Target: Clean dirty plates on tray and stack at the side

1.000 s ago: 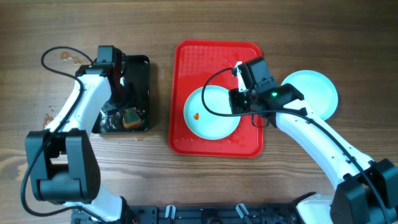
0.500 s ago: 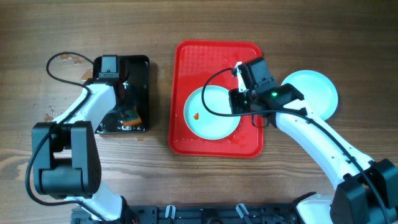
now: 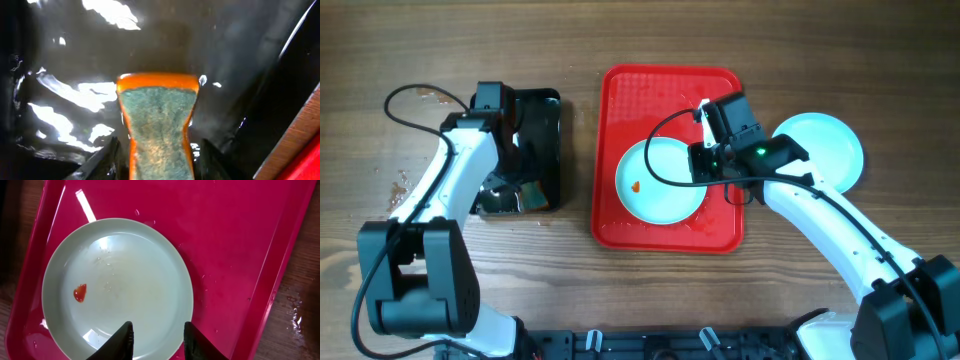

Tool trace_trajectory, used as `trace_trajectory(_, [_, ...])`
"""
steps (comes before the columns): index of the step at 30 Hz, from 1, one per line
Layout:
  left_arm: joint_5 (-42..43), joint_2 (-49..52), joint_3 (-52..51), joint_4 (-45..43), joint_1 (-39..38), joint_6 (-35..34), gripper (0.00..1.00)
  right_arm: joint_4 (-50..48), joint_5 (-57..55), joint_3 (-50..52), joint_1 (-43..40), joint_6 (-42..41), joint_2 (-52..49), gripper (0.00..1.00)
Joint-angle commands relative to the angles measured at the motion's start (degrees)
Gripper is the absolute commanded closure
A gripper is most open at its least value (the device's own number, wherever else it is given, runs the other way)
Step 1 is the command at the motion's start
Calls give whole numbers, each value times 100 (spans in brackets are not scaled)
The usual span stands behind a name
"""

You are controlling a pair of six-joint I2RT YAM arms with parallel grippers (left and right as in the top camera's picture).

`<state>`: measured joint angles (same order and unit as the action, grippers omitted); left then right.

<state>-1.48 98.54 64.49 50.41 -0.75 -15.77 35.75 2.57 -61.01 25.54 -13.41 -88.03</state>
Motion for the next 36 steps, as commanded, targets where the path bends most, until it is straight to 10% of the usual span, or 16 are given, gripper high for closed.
trace_trajectory(1, [271,-17,-612,-511,-22,-164,60,-17,48,-92,-7,-70,68,66])
trace_trajectory(7, [271,48,-1462,-1552,-20,-162,96,-33,46,-92,-7,-7,66,65])
trace_trajectory(21, [317,-321,837,120,-46,210,96,-120,-203,-59,-201,129,-577,62])
trace_trajectory(36, [1604,-313,903,-404,-1423,-745,96,-179,1093,-15,-619,-63,-1928,79])
